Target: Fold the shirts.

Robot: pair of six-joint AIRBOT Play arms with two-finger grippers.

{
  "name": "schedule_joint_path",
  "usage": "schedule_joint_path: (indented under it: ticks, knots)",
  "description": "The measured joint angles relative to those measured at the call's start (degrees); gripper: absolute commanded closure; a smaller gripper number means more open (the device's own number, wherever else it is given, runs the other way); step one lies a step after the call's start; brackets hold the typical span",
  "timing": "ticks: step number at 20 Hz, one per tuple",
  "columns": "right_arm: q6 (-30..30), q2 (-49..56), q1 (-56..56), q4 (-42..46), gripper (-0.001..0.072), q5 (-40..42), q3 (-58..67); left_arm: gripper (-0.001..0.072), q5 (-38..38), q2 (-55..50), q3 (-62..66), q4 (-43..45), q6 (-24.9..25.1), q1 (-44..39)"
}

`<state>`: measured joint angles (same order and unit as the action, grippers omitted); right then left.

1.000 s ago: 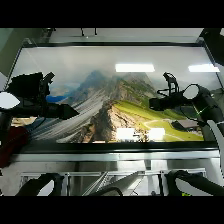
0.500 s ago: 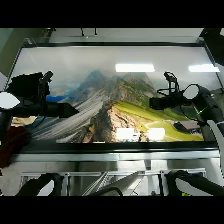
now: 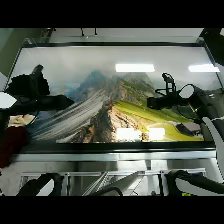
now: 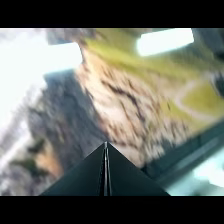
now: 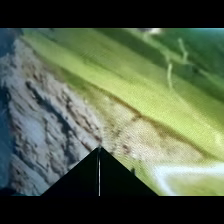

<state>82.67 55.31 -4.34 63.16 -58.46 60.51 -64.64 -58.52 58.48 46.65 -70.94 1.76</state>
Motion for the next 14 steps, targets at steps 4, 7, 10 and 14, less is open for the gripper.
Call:
schedule_joint_path:
  ticks: [4,7,10,14]
  knots:
    - [0.0,1.09,0.0,-0.2,0.0679,0.33,0.0,0.0011,9.33,-4.17,4.5,1.77,0.0,11.26]
    - [0.0,1.36,0.0,-0.37,0.0339,1.79,0.0,0.0011,12.17,-12.68,12.68,3.82,0.11,20.59]
    - [0.0,1.46,0.0,-0.37,0.0267,3.54,0.0,0.0011,13.38,-23.04,21.73,11.72,0.81,26.25]
    - [0.0,1.46,0.0,-0.37,0.0256,4.79,0.0,0.0011,13.7,-36.41,31.06,23.3,0.02,29.0]
